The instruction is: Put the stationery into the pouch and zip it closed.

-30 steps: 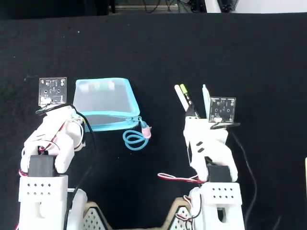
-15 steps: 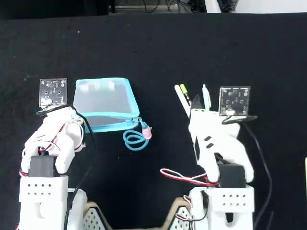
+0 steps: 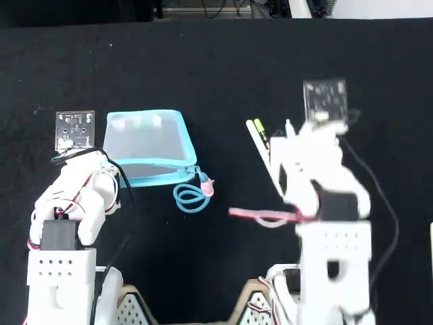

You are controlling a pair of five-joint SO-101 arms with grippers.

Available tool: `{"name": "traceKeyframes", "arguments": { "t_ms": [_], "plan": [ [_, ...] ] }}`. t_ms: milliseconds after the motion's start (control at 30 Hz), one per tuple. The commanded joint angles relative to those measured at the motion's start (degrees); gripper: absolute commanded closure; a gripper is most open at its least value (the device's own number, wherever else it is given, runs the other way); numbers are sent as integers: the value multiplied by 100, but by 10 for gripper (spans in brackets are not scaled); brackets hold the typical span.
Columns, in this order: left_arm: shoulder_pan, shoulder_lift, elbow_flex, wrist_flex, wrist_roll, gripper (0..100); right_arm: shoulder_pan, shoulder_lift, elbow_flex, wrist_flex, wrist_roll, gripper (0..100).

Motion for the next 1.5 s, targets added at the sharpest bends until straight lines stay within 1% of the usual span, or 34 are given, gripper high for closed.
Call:
{"name": "traceKeyframes", "arguments": {
  "t_ms": [0,200,300,467,567,900,1067,1100,1167,1267,1333,1400,1467],
  "plan": [
    [22,-53,-84,-97,62,970,114,1253,-1059,255,35,766],
    [22,-53,-84,-97,62,970,123,3204,-2220,396,62,766],
    [22,-53,-84,-97,62,970,255,4180,-2897,484,44,766],
    [22,-53,-84,-97,62,970,642,5868,-4462,923,70,766],
    [48,-53,-92,-97,62,970,721,6914,-5402,1152,79,766],
    [22,-53,-92,-97,62,970,712,9956,-9473,2919,114,766],
    [22,-53,-92,-97,62,970,738,11292,-11407,3569,484,767],
    [22,-53,-92,-97,62,970,738,11521,-11749,3657,536,777],
    [22,-53,-92,-97,62,970,738,11916,-12356,3789,686,833],
    [22,-53,-92,-97,62,970,747,12242,-12813,3824,844,989],
    [22,-53,-92,-97,62,970,747,12312,-12813,3833,835,967],
    [22,-53,-92,-97,62,970,791,12321,-12813,3842,809,992],
    [22,-53,-92,-97,62,970,879,12259,-12875,3842,800,988]
  ]
}}
